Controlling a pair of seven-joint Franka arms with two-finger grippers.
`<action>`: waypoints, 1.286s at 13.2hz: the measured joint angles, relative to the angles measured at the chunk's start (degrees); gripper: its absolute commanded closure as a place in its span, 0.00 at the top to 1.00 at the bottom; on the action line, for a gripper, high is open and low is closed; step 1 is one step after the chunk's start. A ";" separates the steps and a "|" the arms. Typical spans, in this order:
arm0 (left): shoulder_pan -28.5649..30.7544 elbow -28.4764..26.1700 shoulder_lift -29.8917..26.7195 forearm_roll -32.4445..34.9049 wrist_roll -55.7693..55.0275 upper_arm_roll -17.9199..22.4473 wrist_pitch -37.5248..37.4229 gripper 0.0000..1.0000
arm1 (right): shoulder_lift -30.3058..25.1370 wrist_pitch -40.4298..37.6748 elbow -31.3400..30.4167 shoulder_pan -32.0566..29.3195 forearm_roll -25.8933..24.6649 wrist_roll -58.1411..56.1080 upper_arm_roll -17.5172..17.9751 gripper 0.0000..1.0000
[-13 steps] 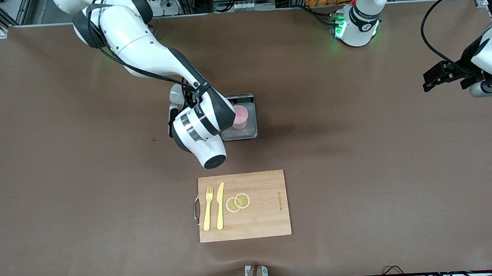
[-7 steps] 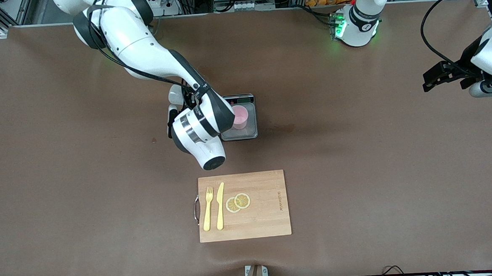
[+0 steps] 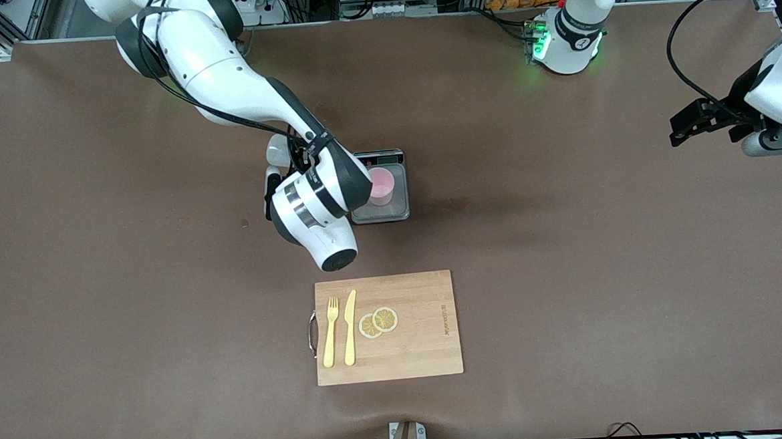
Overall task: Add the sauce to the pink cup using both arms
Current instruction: 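Tilt the bottle nozzle down over the cup with the right gripper, then move the bottle back from the cup with the right gripper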
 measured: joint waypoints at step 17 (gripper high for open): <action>-0.03 -0.43 0.00 0.00 0.00 -0.04 0.46 1.00 | -0.43 7.71 2.69 -2.46 0.14 -15.14 0.83 0.21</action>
